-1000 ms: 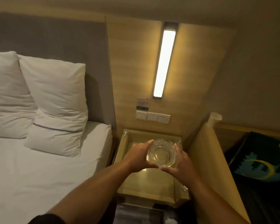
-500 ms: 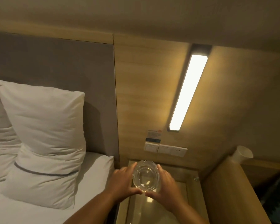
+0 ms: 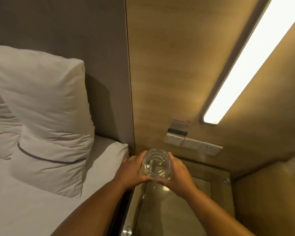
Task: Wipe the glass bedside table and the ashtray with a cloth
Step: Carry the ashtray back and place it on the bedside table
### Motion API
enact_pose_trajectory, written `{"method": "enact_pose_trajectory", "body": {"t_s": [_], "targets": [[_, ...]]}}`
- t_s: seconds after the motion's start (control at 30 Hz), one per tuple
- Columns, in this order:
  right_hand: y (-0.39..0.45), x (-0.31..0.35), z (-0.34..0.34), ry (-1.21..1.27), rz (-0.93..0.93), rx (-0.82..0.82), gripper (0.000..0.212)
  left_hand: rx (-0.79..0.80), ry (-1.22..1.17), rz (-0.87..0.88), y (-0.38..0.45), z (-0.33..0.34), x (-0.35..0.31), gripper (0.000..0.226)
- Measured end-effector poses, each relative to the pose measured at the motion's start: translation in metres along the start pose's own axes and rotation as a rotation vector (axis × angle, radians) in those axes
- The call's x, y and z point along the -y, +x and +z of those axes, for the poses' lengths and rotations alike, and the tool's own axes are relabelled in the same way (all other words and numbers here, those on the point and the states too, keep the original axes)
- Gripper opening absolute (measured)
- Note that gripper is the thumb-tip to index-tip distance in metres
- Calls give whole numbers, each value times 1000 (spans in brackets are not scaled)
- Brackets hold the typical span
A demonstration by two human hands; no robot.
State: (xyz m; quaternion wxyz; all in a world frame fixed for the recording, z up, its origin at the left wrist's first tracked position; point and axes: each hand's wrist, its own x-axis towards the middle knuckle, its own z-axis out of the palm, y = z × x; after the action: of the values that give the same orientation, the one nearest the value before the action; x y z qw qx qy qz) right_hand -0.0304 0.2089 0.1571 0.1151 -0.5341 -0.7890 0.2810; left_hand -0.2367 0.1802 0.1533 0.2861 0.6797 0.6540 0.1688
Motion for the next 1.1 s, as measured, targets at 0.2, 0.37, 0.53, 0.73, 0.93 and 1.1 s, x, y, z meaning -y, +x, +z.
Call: {"method": "enact_pose_trajectory", "body": {"t_s": [0.2, 0.37, 0.53, 0.73, 0.93, 1.1], "targets": [[38, -29, 44, 19, 23, 17, 115, 42, 41, -5, 41, 33, 51, 99], [78, -68, 96, 24, 76, 15, 116, 69, 23, -7, 86, 76, 102, 104], [111, -103, 141, -5, 90, 7, 116, 35, 52, 10, 115, 111, 146, 105], [140, -128, 177, -1, 87, -34, 116, 24, 30, 48, 143, 131, 174, 103], [151, -146, 198, -24, 50, -67, 116, 38, -3, 63, 155, 140, 188, 99], [157, -147, 199, -47, 36, -83, 117, 52, 3, 58, 162, 143, 193, 100]]}}
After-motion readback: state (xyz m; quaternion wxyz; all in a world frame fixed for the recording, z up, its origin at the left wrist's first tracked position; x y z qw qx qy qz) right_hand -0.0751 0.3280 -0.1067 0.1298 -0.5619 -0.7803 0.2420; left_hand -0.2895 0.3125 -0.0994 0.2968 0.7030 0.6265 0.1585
